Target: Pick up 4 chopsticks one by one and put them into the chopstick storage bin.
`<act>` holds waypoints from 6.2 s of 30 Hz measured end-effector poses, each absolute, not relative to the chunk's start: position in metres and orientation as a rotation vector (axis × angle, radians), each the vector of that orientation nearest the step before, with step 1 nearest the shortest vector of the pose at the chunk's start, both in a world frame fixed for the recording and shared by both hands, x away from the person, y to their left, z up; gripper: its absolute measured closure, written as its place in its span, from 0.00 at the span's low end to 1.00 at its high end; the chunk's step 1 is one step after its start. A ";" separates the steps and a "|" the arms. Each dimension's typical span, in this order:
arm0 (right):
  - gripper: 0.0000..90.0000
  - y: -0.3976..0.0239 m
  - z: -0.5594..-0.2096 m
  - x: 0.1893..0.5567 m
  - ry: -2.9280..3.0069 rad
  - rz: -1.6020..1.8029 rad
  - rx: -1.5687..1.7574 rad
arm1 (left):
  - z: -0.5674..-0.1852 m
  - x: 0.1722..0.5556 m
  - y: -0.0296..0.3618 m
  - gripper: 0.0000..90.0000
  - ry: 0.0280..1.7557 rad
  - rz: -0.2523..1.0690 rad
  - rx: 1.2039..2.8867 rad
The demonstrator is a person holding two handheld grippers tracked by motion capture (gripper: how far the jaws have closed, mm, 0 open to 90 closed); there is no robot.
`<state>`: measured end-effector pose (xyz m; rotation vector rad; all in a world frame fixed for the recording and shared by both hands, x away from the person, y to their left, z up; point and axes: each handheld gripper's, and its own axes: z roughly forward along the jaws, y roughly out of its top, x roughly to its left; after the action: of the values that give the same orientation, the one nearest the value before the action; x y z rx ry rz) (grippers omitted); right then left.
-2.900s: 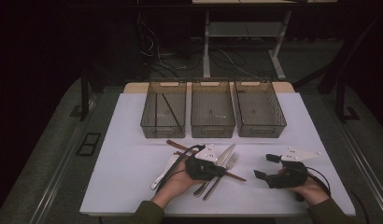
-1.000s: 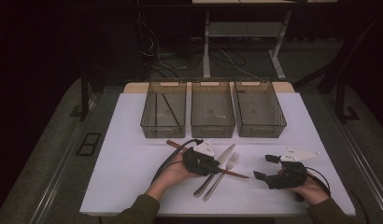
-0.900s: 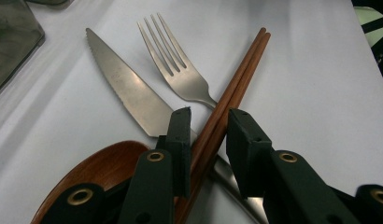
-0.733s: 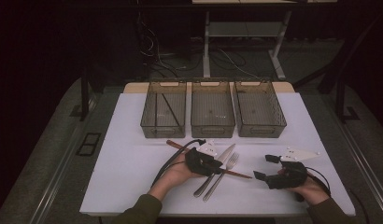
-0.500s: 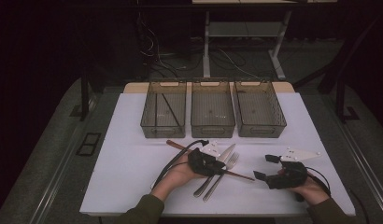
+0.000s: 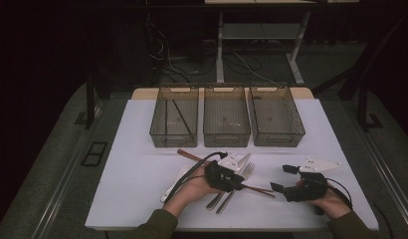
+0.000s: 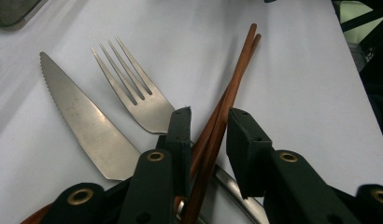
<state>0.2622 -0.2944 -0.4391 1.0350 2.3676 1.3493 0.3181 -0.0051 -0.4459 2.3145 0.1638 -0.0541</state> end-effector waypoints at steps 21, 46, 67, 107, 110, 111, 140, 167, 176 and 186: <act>0.19 -0.295 -0.439 0.262 2.367 1.350 1.027 | -0.422 0.321 0.051 0.66 0.275 0.005 2.224; 0.19 -0.294 -0.439 0.262 2.372 1.348 1.022 | -0.448 0.323 0.054 0.81 0.208 -0.072 2.342; 0.19 -0.295 -0.438 0.262 2.368 1.351 1.016 | -0.448 0.321 0.052 0.91 0.192 -0.114 2.357; 0.19 -0.295 -0.437 0.261 2.358 1.345 0.988 | -0.415 0.317 0.072 0.93 0.326 -0.045 2.264; 0.16 -0.294 -0.438 0.261 2.356 1.330 0.981 | -0.412 0.318 0.076 0.93 0.337 -0.034 2.252; 0.16 -0.294 -0.438 0.261 2.360 1.322 0.982 | -0.411 0.318 0.078 0.93 0.342 -0.032 2.252; 0.16 -0.293 -0.440 0.263 2.370 1.295 0.991 | -0.382 0.338 0.141 0.93 0.587 0.113 2.118; 0.16 -0.293 -0.440 0.262 2.362 1.300 0.996 | -0.368 0.373 0.179 0.93 0.803 0.277 2.037; 0.16 -0.293 -0.440 0.263 2.364 1.301 0.997 | -0.359 0.400 0.186 0.93 0.875 0.334 1.999; 0.16 -0.293 -0.440 0.262 2.363 1.306 0.995 | -0.357 0.432 0.189 0.93 0.977 0.398 1.967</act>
<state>0.2623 -0.2931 -0.4396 0.9948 2.3627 1.3056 0.4321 0.1894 -0.3572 1.9669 0.9769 0.3982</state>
